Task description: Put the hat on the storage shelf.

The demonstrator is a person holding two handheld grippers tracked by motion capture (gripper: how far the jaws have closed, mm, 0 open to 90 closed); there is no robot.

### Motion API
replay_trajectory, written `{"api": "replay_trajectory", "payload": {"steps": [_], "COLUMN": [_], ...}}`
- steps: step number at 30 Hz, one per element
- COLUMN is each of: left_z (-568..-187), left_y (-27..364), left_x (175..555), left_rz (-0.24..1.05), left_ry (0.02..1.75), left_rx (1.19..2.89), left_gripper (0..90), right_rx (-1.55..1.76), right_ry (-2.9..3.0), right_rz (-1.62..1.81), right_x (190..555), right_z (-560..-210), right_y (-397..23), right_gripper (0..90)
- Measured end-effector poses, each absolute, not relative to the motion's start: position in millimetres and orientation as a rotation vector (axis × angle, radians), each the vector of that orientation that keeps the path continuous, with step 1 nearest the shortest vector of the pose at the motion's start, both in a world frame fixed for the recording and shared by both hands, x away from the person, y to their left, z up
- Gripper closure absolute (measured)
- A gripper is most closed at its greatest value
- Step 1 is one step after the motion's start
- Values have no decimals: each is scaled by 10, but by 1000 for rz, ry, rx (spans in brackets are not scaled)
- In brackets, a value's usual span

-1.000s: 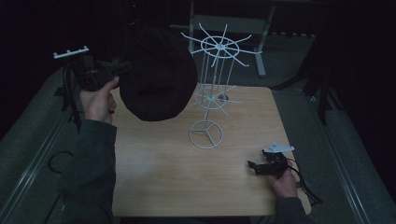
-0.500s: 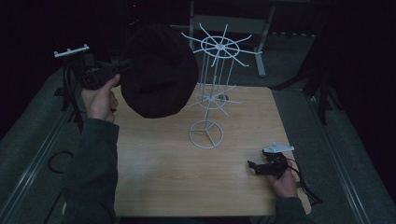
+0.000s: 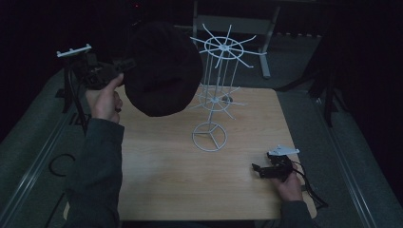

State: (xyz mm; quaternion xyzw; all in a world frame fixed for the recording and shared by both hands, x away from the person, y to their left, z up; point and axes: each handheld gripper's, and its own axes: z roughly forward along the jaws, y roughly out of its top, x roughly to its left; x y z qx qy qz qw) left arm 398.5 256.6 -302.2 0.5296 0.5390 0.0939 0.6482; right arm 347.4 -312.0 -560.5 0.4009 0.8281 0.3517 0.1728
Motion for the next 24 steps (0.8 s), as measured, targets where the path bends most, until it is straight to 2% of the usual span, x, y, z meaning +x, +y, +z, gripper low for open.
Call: {"api": "replay_trajectory", "payload": {"steps": [8,24], "left_z": [-3070,-3282], "left_y": [2529,2305], "left_x": [4044,4248], "left_rz": [187,74], "left_ry": [1256,1330], "left_rx": [1191,1269], "left_gripper": [773,773], "right_rx": [1137,1138], "right_ry": [2349,2349], "right_rz": [998,997], "right_x": [3474,3474], "right_z": [-5605,-5605], "right_y": [-3120,-3121], "right_gripper": [133,133]}}
